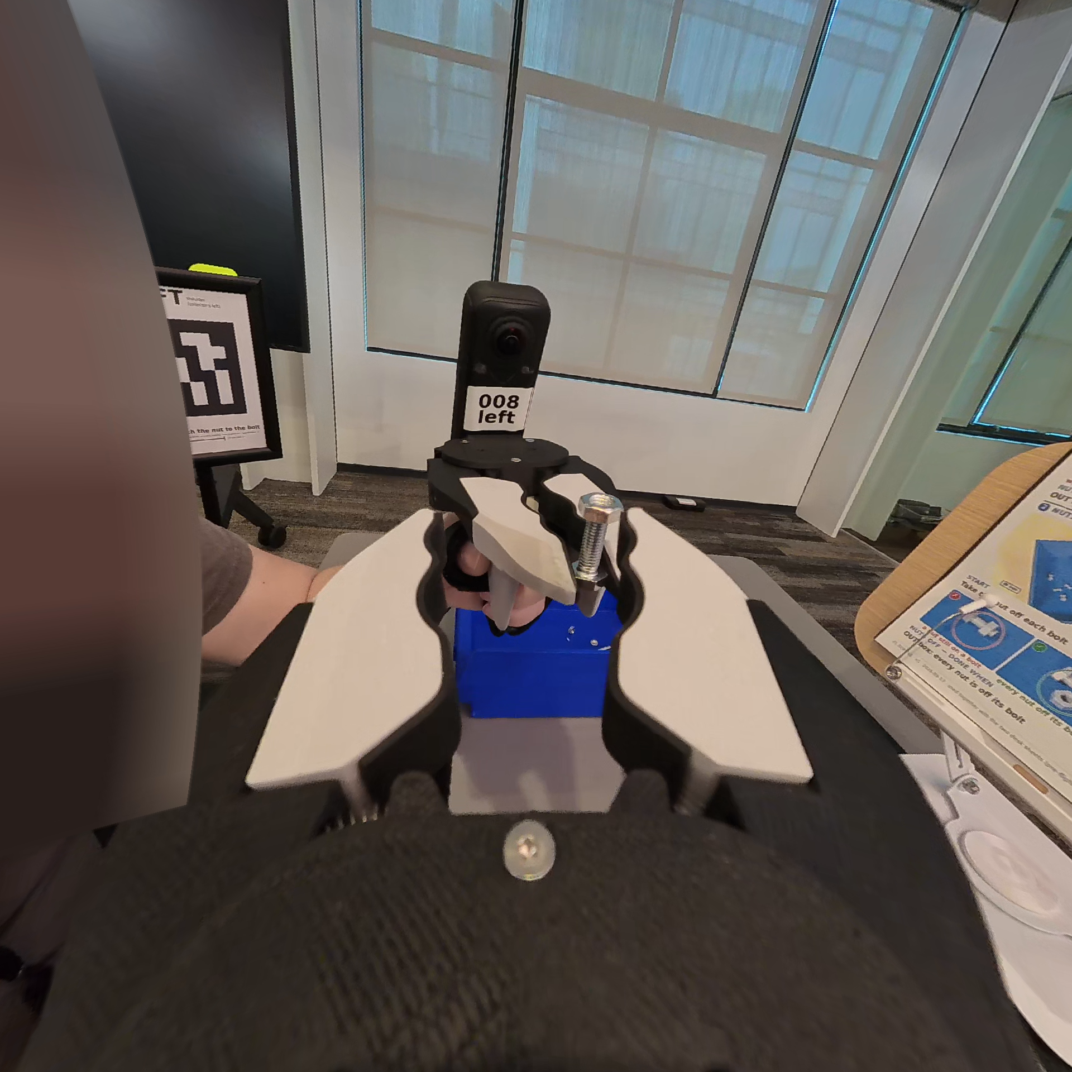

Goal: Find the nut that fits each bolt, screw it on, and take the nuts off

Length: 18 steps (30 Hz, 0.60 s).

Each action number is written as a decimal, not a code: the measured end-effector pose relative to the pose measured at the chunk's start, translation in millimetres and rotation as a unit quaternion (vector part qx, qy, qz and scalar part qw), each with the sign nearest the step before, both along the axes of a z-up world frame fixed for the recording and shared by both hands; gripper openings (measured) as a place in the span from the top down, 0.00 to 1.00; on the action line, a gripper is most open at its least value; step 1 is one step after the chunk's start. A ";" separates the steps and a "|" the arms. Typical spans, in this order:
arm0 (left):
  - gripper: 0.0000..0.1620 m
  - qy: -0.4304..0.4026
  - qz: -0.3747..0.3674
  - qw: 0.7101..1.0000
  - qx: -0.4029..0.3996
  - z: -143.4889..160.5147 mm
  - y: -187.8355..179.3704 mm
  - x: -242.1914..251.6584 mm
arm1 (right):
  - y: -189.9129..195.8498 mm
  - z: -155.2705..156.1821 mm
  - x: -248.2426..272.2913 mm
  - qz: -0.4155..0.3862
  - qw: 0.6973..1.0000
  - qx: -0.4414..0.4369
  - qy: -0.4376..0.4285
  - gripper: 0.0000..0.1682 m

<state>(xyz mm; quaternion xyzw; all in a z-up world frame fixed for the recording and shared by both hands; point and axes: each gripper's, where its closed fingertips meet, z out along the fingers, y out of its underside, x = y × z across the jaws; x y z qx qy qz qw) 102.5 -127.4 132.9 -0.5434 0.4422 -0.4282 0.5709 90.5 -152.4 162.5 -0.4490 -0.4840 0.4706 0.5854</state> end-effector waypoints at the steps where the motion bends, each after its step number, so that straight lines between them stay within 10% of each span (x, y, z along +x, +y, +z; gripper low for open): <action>1: 0.91 0.000 0.000 1.000 0.000 -0.1 0.0 -0.1 | -0.6 0.1 0.0 0.002 1.000 0.000 0.000 0.66; 18: 0.91 -0.001 0.001 1.000 -0.001 0.8 0.1 -1.0 | -4.2 -3.4 -3.2 0.006 1.000 0.002 -0.015 0.66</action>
